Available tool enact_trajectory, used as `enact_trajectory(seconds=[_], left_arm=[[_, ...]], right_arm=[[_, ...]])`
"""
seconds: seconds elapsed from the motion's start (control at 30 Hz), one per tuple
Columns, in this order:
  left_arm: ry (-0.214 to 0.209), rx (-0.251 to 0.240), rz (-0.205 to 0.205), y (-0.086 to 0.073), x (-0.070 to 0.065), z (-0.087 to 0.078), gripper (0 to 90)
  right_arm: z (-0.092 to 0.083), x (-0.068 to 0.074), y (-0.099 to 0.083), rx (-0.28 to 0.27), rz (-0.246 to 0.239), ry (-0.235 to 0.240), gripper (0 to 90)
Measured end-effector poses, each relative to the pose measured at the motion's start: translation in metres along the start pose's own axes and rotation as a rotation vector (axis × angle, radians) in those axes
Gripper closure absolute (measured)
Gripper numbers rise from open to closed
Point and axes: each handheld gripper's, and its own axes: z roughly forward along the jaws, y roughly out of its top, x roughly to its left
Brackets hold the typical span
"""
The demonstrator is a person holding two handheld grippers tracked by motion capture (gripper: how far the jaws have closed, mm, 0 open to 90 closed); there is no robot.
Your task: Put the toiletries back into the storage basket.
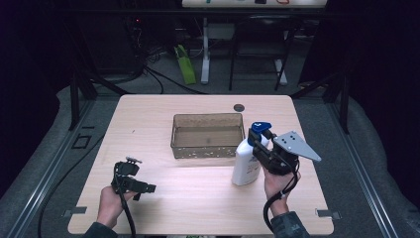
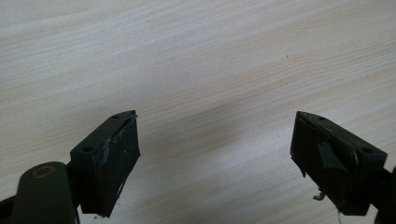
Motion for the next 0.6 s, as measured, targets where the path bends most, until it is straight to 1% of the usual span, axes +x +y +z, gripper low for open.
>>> enact_trajectory(seconds=[0.6], left_arm=[[0.002,-0.003,0.001,0.0,0.0,0.0,15.2]], right_arm=[[-0.004,0.002,0.017,-0.025,-0.006,0.011,59.4]])
